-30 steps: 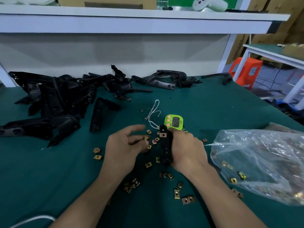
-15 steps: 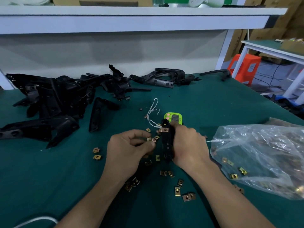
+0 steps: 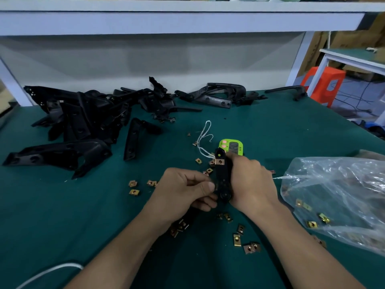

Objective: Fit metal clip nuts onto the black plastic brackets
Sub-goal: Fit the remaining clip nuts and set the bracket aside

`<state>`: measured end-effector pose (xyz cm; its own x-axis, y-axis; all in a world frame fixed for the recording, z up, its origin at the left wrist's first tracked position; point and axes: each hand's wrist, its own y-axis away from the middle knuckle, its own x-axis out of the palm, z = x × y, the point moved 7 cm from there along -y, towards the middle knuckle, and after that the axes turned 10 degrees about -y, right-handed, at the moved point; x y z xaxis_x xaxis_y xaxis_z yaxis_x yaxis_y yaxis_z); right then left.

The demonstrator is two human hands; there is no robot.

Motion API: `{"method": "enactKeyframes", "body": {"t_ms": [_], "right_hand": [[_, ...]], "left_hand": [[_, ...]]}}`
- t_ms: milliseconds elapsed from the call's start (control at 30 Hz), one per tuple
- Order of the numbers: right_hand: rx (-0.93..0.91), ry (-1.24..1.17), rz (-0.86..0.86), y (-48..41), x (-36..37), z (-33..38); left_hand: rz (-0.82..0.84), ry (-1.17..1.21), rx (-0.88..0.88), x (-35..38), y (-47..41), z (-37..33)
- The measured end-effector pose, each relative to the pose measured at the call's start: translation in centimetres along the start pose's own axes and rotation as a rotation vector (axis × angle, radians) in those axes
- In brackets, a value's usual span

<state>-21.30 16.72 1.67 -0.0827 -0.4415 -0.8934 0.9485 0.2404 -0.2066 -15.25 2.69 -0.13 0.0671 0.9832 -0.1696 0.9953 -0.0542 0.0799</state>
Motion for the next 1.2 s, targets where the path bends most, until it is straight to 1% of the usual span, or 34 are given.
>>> {"method": "enactKeyframes", "body": {"t_ms": [167, 333, 433, 500, 667, 767, 1200], "right_hand": [[-0.034, -0.005, -0.077, 0.21, -0.07, 0.86], [-0.047, -0.026, -0.141, 0.24, -0.67, 0.73], [-0.059, -0.029, -0.164, 0.27, -0.77, 0.66], [-0.058, -0.023, -0.162, 0.26, -0.56, 0.74], [-0.048, -0.018, -0.158, 0.19, -0.68, 0.46], [-0.036, 0.003, -0.162, 0.09, -0.85, 0.27], [-0.034, -0.007, -0.1, 0.37, -0.42, 0.5]], "left_hand": [[0.065, 0.045, -0.05, 0.1, 0.15, 0.49], [0.038, 0.098, -0.105, -0.62, -0.08, 0.67], [0.086, 0.085, -0.103, -0.24, 0.15, 0.57], [0.105, 0.07, -0.085, 0.01, 0.24, 0.47], [0.042, 0.087, -0.079, -0.65, 0.14, 0.35], [0.05, 0.099, -0.075, -0.48, 0.27, 0.06], [0.032, 0.013, -0.062, -0.4, 0.3, 0.19]]}}
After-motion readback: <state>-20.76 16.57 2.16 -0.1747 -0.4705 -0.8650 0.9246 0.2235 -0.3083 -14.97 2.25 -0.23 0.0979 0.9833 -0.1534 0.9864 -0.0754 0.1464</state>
